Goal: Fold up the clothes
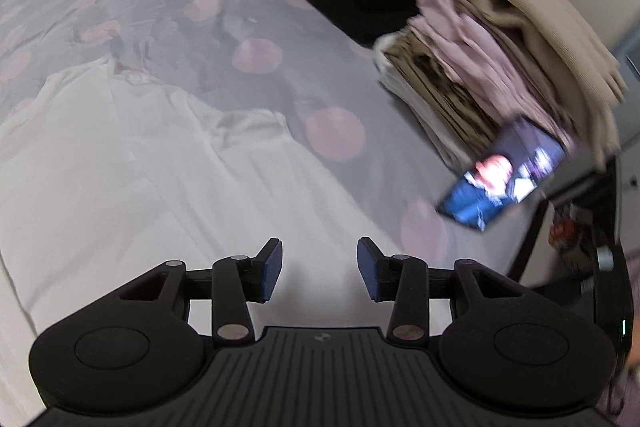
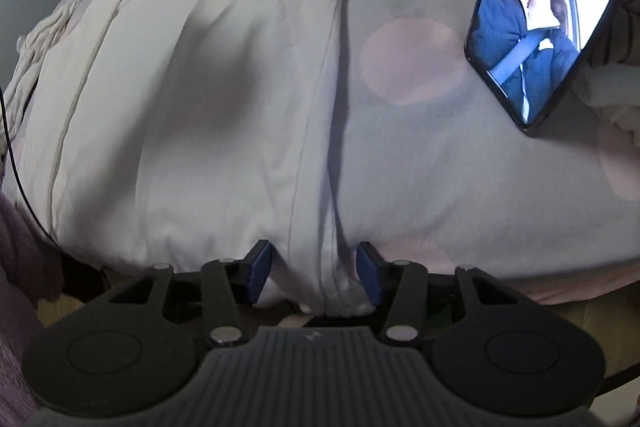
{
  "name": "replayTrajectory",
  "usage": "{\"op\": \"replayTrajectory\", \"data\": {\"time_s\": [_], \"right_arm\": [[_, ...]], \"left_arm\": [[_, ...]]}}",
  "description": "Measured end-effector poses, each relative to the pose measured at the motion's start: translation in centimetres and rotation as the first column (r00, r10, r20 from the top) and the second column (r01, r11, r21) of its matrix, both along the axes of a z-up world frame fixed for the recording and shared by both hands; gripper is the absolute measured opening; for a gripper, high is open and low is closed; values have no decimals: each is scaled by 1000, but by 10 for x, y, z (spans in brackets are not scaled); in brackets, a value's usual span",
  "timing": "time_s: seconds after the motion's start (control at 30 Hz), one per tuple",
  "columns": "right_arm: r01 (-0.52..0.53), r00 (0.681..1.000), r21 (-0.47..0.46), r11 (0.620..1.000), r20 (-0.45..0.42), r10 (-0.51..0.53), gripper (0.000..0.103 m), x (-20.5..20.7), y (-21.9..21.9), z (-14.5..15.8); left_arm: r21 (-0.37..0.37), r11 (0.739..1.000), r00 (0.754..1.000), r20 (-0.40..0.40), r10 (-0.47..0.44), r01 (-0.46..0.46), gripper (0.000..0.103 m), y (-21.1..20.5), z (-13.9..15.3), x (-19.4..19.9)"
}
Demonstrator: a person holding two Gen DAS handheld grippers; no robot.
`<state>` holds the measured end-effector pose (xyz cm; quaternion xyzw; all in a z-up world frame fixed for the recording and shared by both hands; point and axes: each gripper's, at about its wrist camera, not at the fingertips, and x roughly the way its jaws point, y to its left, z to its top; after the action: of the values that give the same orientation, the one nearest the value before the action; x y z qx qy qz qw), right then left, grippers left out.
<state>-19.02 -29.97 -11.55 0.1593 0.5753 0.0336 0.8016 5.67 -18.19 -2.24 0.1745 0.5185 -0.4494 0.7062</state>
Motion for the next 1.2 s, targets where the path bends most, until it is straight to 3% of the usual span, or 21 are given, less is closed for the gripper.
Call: {"op": "replayTrajectory", "data": {"time_s": [0.03, 0.07, 0.23, 0.4, 0.67, 0.83, 0.93, 1.03, 1.2], "right_arm": [[-4, 1000, 11, 1000, -7, 4, 25, 2, 1, 0], [-7, 1000, 29, 1000, -11, 7, 18, 2, 2, 0], [-19, 1000, 25, 1000, -21, 20, 16, 5, 5, 2], [13, 1000, 82, 997, -28, -11, 16, 5, -5, -3], [30, 999, 103, 994, -28, -27, 16, 10, -3, -7], [62, 998, 140, 988, -34, -58, 19, 12, -5, -11], [58, 998, 132, 990, -27, -55, 17, 13, -1, -10], [38, 999, 114, 993, -7, -38, 12, 11, 5, -3], [48, 998, 142, 989, 35, -54, 10, 1, 14, 22]], "left_arm": [[3, 1000, 1000, -5, 13, -13, 39, -9, -2, 5], [6, 1000, 1000, -9, 24, -24, 40, -19, -4, 9], [45, 994, 994, -21, 104, -103, 40, -72, -20, 30], [128, 973, 981, -18, 196, -192, 39, -114, -46, 56], [297, 918, 962, 3, 273, -261, 36, -133, -93, 79], [287, 915, 955, -11, 298, -282, 34, -125, -98, 84], [279, 914, 951, -14, 310, -294, 22, -119, -98, 86], [236, 929, 952, -41, 303, -285, 10, -106, -89, 86], [142, 951, 952, -95, 289, -275, 8, -78, -60, 88]]}}
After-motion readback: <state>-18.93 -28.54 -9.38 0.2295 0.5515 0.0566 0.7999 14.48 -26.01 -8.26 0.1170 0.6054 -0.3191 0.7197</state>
